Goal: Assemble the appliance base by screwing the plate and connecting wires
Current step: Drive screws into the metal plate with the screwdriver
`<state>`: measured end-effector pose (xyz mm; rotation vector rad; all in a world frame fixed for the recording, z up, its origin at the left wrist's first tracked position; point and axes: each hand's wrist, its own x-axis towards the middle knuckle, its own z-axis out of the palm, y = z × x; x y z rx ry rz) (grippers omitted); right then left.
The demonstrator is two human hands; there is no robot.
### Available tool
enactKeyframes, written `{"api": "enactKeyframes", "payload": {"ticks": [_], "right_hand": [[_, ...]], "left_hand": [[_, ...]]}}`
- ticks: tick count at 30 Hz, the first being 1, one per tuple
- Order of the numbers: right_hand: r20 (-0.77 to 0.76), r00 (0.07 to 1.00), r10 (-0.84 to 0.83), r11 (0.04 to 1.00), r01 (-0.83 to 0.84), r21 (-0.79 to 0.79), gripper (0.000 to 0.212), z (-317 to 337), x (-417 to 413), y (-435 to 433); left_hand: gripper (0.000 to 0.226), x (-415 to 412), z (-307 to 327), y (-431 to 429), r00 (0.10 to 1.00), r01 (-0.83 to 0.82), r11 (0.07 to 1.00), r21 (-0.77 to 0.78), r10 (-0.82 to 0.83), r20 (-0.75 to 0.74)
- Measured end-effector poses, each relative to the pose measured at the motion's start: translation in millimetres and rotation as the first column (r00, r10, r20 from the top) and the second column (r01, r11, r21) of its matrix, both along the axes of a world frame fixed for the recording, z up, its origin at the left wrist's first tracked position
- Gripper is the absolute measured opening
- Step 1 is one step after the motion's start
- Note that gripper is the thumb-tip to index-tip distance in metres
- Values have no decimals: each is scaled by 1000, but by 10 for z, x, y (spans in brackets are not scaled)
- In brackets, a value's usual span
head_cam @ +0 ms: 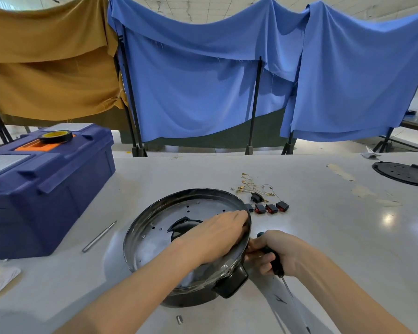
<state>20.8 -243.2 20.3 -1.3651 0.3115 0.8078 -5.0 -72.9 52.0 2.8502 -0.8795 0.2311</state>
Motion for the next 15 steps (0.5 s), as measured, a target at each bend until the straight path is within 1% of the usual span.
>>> {"api": "enactKeyframes", "payload": {"ticks": [6, 8, 11, 15], "right_hand": [[-8, 1000, -10, 1000, 9, -17, 42, 26, -13, -22], [-46, 999, -14, 1000, 14, 12, 47, 26, -19, -23], [-125, 992, 15, 999, -9, 49, 60, 2, -51, -23], [-153, 988, 18, 996, -5, 87, 61, -7, -100, -22]], "left_hand": [[14, 3, -34, 3, 1000, 10, 1000, -7, -10, 1], [14, 2, -46, 7, 1000, 13, 1000, 1, -13, 6], [15, -19, -124, -4, 999, 34, 998, 43, -34, 1], [15, -15, -162, -13, 998, 56, 996, 69, -55, -9]]}}
